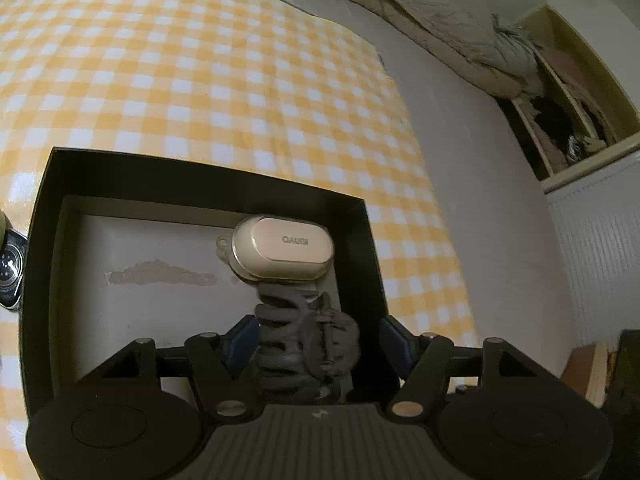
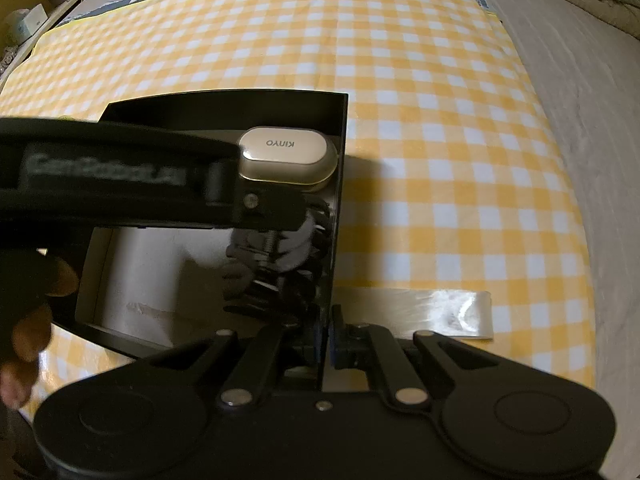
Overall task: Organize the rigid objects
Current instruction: 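Carry the claw clip into the box beside the earbud case and release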
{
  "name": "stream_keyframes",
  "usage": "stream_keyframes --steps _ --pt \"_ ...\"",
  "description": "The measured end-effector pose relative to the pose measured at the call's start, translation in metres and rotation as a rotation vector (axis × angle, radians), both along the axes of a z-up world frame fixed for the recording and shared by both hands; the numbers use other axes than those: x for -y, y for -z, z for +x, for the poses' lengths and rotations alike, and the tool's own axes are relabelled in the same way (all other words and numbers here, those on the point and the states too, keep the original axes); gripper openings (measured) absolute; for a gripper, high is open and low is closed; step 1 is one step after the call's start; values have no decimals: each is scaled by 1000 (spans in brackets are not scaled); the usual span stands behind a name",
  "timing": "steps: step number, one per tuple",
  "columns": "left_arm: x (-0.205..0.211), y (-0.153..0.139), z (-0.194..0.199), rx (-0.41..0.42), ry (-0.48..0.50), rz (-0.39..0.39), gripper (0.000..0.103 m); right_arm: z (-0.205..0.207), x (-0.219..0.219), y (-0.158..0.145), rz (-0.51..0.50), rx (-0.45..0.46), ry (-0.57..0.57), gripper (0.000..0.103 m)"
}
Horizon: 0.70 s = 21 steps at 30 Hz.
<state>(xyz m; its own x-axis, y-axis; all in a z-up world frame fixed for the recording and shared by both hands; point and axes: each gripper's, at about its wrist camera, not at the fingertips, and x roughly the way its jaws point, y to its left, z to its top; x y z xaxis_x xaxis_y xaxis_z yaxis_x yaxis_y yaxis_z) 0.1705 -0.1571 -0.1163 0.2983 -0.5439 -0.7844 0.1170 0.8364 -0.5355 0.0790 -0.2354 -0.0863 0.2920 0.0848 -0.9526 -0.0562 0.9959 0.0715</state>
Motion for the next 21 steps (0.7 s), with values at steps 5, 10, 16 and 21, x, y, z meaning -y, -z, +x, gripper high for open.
stream_keyframes --steps 5,10,16,21 --pt "-7 -8 -3 6 72 64 66 2 0 2 -6 2 -3 5" --pt "-11 -2 -9 -29 217 169 50 1 -3 4 -7 2 -2 5" --pt "-4 13 -16 -31 318 211 21 -1 -5 3 -7 3 -1 4" --pt "0 11 -14 9 298 178 15 -2 -7 4 -21 9 -3 5"
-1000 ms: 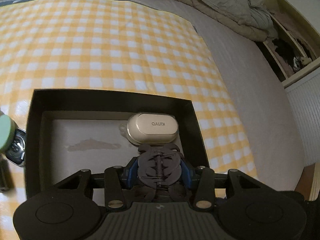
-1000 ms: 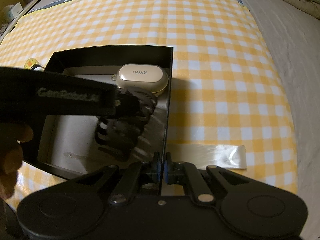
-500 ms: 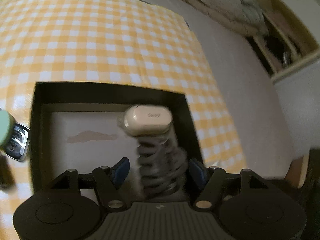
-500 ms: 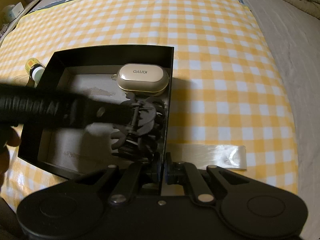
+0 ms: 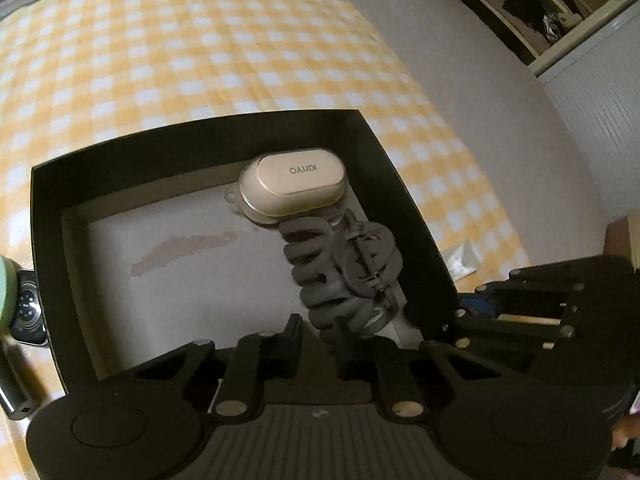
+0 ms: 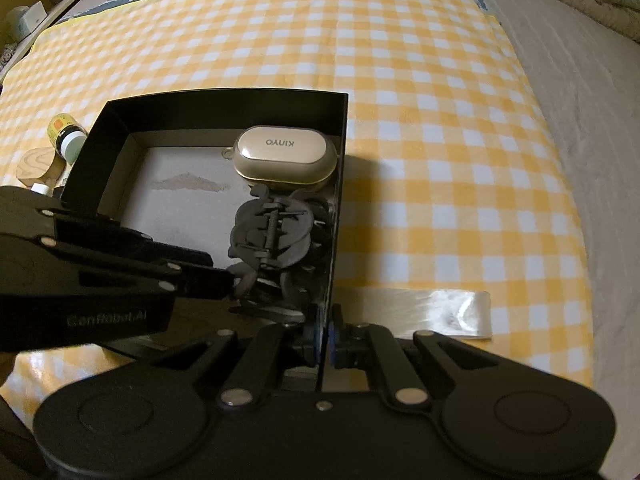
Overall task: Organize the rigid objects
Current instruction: 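Carry the claw clip into the box beside the earbud case and release, then move the left tool back over the wooden oval block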
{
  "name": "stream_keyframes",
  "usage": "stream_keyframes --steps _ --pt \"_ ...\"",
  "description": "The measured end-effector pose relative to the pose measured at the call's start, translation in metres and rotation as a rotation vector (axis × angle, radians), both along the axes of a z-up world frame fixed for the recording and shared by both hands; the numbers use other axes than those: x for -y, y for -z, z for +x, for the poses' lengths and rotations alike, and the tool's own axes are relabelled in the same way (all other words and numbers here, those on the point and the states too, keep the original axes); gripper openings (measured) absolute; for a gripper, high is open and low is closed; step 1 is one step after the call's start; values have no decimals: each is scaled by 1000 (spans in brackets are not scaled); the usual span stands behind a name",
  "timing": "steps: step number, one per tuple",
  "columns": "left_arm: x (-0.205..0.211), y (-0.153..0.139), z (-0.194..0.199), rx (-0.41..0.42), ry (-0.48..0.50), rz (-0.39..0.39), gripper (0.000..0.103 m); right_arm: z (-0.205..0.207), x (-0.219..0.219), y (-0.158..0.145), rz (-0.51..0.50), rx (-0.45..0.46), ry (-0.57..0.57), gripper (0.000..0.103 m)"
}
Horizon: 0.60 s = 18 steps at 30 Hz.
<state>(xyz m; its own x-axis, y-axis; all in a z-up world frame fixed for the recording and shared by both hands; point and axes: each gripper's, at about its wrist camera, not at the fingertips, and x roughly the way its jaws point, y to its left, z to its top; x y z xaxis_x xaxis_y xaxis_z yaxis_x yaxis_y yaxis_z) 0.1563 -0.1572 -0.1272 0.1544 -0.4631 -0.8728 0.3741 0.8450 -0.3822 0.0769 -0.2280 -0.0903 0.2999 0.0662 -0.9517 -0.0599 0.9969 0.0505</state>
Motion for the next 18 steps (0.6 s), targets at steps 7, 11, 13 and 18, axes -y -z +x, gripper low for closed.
stream_keyframes --steps 7,11,13,18 --pt "-1 -16 -10 61 35 -5 22 1 4 2 12 -4 3 5" --pt "0 -33 -24 139 82 25 47 3 7 4 14 -3 3 5" --pt "-3 -41 -31 168 87 37 55 2 6 3 14 -2 2 5" --pt "-19 -53 -41 199 69 56 73 1 4 3 11 -3 3 5"
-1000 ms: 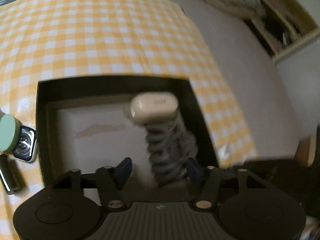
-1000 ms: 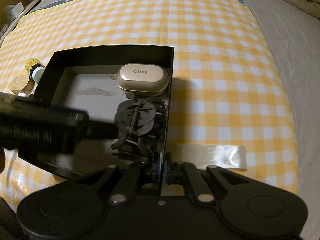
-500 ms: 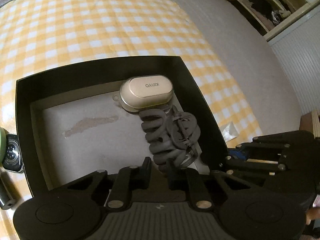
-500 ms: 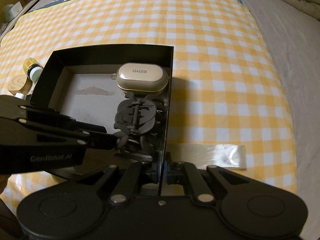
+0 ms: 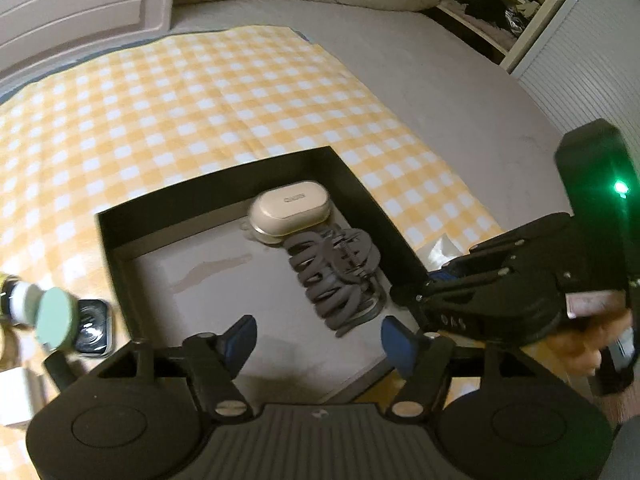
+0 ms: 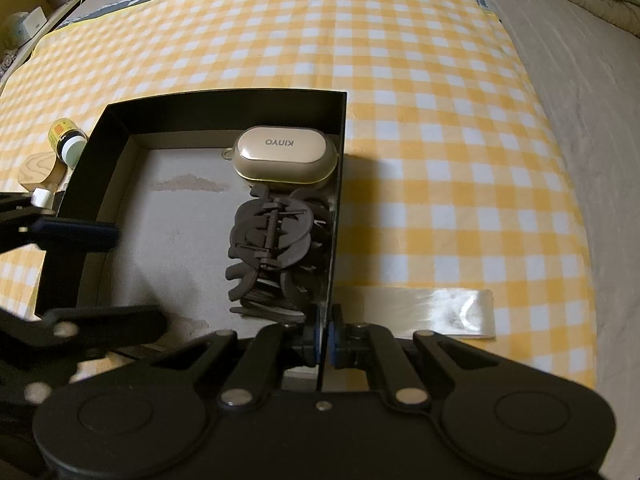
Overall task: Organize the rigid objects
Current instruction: 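Move the left tool back over the wooden oval block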
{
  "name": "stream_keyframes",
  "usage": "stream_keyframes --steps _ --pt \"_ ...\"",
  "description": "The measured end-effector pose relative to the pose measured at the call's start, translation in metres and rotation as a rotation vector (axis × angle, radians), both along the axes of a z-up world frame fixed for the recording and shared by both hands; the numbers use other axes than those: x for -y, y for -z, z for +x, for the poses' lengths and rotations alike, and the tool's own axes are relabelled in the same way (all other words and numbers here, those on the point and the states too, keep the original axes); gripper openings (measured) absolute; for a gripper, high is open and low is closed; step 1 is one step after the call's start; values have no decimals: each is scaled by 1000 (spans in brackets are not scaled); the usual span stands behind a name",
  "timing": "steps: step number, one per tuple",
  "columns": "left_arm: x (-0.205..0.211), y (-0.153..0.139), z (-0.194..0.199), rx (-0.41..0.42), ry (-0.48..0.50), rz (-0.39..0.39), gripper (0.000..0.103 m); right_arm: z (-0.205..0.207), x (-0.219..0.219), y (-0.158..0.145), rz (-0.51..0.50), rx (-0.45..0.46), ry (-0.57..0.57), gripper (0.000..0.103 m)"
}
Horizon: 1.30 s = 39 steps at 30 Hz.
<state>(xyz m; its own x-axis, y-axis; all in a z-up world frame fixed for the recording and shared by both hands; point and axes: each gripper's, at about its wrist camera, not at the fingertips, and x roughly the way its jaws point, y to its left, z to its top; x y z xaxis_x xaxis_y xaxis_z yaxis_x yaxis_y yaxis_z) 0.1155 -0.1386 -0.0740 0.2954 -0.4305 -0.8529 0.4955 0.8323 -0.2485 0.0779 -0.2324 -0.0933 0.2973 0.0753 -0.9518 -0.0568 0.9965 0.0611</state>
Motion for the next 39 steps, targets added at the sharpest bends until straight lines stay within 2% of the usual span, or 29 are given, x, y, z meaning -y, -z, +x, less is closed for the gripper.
stream_keyframes --steps 5,9,19,30,39 --pt "-16 -12 -12 45 -20 14 92 0 2 1 1 0 1 5" --pt "-25 -22 -22 85 -36 15 102 0 2 1 0 7 -7 5" --pt "-49 -39 -33 169 -95 27 103 -1 4 2 -1 9 -6 5" --pt "-131 -43 -7 200 -386 98 103 3 -2 0 -14 18 -1 4" --pt "-193 -19 20 139 -575 171 103 1 -2 1 -14 18 -2 4"
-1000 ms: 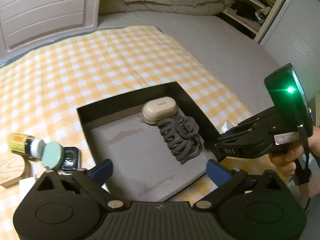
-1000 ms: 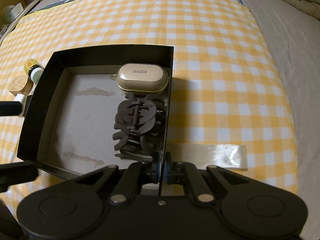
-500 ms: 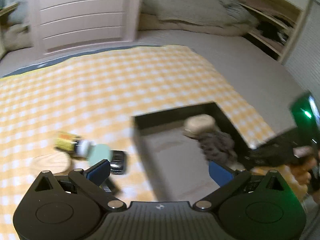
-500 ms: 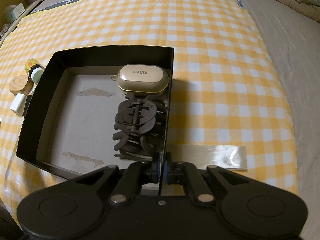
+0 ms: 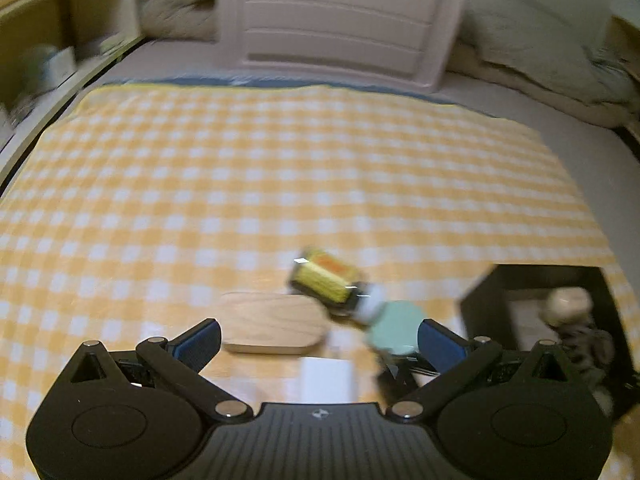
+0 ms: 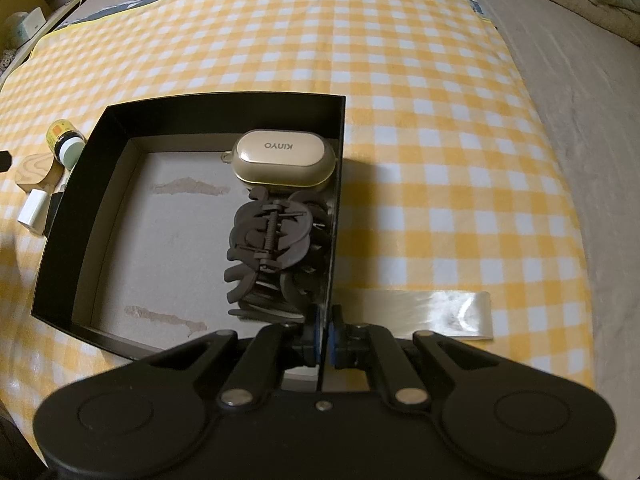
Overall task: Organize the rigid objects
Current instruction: 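Move the left tool back over the wooden oval block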
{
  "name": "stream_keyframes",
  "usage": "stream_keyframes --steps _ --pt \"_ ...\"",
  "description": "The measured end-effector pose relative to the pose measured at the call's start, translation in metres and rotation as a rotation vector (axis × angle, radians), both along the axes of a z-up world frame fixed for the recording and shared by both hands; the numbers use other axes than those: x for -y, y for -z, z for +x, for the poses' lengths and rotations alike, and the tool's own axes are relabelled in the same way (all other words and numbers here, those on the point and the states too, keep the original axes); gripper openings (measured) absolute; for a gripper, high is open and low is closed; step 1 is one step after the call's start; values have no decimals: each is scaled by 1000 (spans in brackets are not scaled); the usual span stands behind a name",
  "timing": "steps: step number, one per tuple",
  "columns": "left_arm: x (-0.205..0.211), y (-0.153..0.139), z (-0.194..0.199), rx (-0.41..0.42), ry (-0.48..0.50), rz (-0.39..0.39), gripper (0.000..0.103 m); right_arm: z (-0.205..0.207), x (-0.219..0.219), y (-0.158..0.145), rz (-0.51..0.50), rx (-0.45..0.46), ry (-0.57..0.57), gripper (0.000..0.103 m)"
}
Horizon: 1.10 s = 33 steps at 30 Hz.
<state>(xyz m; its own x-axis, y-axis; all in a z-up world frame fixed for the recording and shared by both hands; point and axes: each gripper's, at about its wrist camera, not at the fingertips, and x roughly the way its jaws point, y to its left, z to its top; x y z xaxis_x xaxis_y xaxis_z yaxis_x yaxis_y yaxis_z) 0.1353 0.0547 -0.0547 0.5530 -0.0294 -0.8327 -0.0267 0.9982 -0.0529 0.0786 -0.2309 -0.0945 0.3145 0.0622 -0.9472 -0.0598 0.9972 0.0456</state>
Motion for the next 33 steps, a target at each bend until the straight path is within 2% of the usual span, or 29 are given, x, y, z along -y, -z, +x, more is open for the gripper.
stream_keyframes --steps 4,10,19,24,27,29,33 --pt "-13 12 12 -42 -46 -1 103 0 1 -1 4 -1 3 4" --pt "-6 28 28 -82 -51 33 103 -1 3 0 4 -1 2 4" --pt "4 55 52 -142 -56 135 103 -13 0 2 13 0 -7 5" --pt "-3 74 65 -163 -79 128 103 -15 -1 2 14 -1 -7 5" --pt "-7 79 68 -169 -64 114 93 -15 -1 2 12 -1 -8 5" --pt "-13 89 75 -172 -60 114 93 -14 -1 2 15 -1 -5 5" --pt "-14 91 79 -182 -80 141 92 -14 -1 2 13 -1 -6 5"
